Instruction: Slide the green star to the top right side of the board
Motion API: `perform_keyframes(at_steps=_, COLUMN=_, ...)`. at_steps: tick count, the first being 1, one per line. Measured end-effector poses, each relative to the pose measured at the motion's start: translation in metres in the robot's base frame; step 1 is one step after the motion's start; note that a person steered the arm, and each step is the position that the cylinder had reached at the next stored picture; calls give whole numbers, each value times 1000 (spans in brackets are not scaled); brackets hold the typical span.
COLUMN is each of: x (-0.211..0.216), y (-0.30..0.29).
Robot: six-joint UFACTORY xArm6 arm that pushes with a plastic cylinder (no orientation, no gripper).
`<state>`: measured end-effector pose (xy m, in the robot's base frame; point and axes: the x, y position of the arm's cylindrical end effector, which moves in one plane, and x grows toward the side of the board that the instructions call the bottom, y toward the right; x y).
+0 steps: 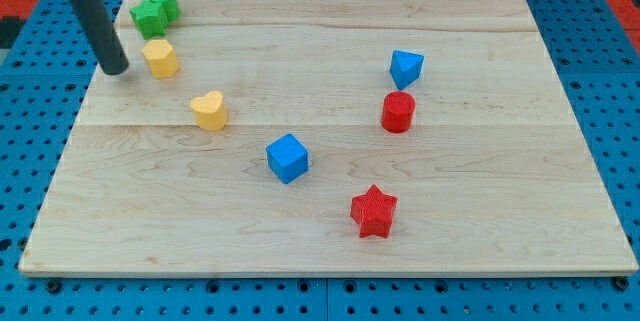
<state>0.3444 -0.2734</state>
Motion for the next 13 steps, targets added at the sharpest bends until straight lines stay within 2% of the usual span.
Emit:
perform_keyframes(at_steps=1, x=-39, y=-31)
perform_keyframes(at_steps=2, x=-81, y=-12)
perform_keyframes(at_steps=3, x=-101, y=32)
perform_keyframes(at_steps=4, x=-75, y=80)
perform_keyframes(at_steps=5, x=-87, y=69)
perform_keyframes(at_steps=6, x=-88, y=11)
perform_keyframes(at_steps=8, x=-50, y=25)
perform_keyframes(at_steps=9, x=-40, y=53)
perform_keyframes(at_steps=12, x=-67, y=312)
perform_keyframes(at_steps=13, x=-51, y=330)
